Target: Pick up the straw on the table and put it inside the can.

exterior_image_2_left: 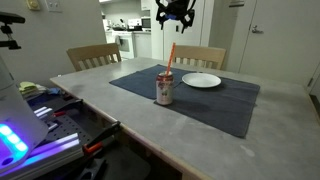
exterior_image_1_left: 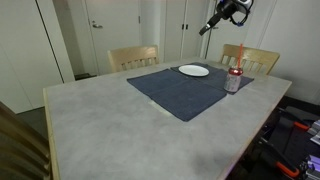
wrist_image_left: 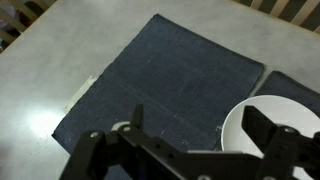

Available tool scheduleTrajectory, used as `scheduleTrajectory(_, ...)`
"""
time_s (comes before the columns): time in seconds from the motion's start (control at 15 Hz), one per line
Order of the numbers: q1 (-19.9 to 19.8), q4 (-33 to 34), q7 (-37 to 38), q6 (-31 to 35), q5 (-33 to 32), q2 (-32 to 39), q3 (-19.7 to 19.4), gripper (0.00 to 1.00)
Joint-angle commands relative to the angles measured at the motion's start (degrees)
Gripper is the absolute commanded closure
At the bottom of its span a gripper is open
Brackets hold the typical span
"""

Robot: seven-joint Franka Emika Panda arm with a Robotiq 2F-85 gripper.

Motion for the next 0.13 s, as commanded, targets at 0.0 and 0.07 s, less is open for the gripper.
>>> scheduleTrajectory(0.0,1.22,5.58,5.85,-1.42,-8.98,5.03,0.84,0.0)
scheduleTrajectory(0.07,1.15,6.42,5.03,-2.15,-8.35,5.43,0.87,0.0)
